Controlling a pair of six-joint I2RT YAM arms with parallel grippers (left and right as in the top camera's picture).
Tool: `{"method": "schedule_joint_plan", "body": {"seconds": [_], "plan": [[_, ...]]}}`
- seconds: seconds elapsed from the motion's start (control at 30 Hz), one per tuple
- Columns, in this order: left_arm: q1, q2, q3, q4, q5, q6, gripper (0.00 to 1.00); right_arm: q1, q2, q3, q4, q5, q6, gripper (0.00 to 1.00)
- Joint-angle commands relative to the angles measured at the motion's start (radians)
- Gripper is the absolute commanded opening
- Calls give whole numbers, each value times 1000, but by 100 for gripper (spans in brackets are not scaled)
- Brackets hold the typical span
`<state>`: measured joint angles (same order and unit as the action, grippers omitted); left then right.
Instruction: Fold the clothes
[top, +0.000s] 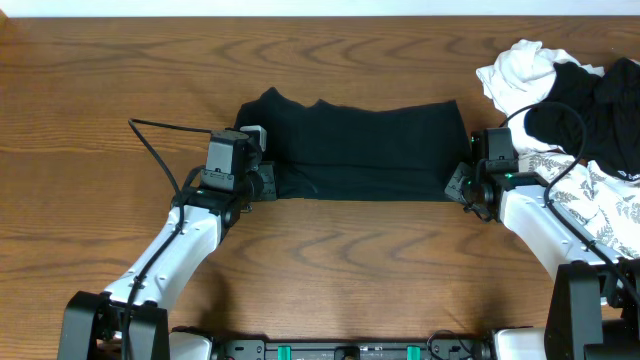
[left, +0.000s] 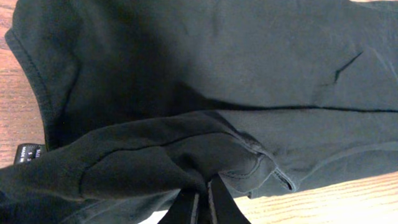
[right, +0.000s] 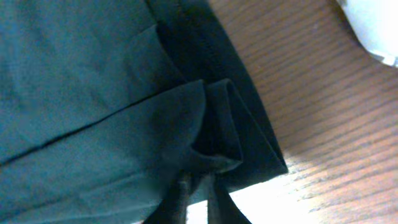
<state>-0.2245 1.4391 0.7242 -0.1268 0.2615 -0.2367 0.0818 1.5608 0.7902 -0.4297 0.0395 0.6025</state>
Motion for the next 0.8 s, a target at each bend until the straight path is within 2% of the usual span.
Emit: {"method": "schedule_joint_plan", "body": {"seconds": [0.0, 0.4, 0.77], "plan": [[-2, 0, 2, -3, -11, -5, 6, 5, 11, -2, 0, 17, 15, 1], [-2, -2, 2, 5, -11, -5, 6, 5, 0, 6, 27, -6, 29, 1], [-1, -4, 3, 86, -37, -13, 6, 3, -12, 55, 68, -5, 17, 1]]}}
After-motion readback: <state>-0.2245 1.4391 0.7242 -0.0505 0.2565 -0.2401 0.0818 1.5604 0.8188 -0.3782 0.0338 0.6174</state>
